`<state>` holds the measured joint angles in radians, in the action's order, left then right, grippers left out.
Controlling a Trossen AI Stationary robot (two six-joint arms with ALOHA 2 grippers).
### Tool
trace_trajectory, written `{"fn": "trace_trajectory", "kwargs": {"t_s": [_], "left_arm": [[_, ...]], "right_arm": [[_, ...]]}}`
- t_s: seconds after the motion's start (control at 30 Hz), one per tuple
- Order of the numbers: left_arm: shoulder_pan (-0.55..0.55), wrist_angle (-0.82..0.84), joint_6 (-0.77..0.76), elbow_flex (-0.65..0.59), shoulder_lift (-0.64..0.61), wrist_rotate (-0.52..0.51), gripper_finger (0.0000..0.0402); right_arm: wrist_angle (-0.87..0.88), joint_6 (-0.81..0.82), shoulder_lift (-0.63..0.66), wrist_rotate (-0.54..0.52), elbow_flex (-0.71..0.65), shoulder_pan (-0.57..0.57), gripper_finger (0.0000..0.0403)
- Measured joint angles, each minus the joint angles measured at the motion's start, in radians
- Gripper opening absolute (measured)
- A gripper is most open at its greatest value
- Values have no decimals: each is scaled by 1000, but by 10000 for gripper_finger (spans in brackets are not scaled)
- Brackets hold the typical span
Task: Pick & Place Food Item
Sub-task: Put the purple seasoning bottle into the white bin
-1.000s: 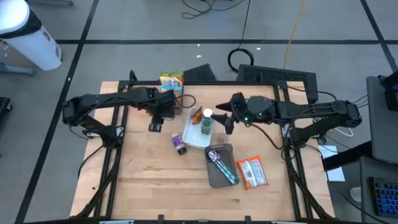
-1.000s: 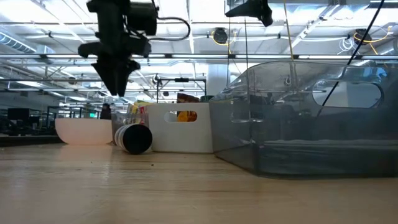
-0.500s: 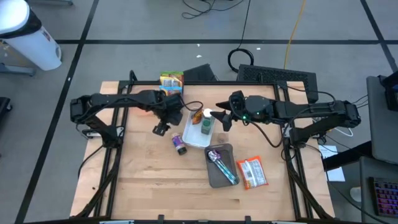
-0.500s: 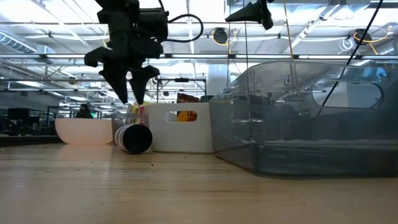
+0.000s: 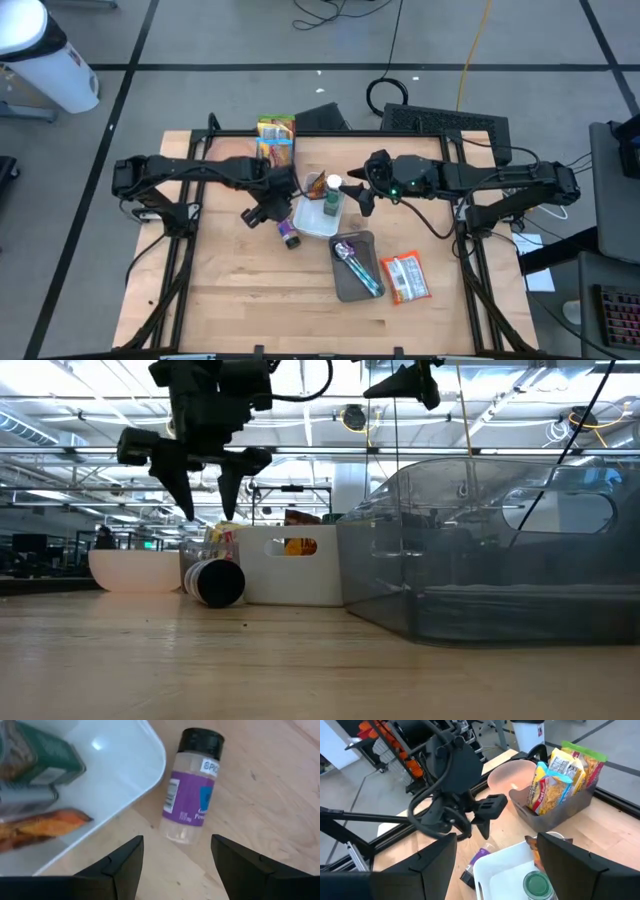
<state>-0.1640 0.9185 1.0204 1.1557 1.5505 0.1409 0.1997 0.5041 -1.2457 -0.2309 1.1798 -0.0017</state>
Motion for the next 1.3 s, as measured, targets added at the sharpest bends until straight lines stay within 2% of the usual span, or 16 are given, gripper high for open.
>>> {"fn": "trace_trajectory", "kwargs": {"t_s": [0.2, 0.37, 0.63, 0.93, 1.13, 1.3], "left_arm": [[19, -20, 6, 0, 35, -8, 249], [21, 0, -10, 0, 111, -17, 279], [20, 4, -36, 0, 182, -86, 314], [20, -2, -29, 0, 195, -7, 316], [20, -56, -25, -49, 194, -6, 312], [20, -55, -1, -109, 195, -47, 310]], "right_arm": [[0, -16, 0, 0, 0, 0, 267], [0, -15, 0, 1, 0, 4, 267], [14, 3, 12, 9, 0, 10, 267], [14, 7, 14, 0, 0, 10, 267], [14, 7, 14, -1, 0, 10, 267], [14, 8, 14, -2, 0, 10, 267]]}}
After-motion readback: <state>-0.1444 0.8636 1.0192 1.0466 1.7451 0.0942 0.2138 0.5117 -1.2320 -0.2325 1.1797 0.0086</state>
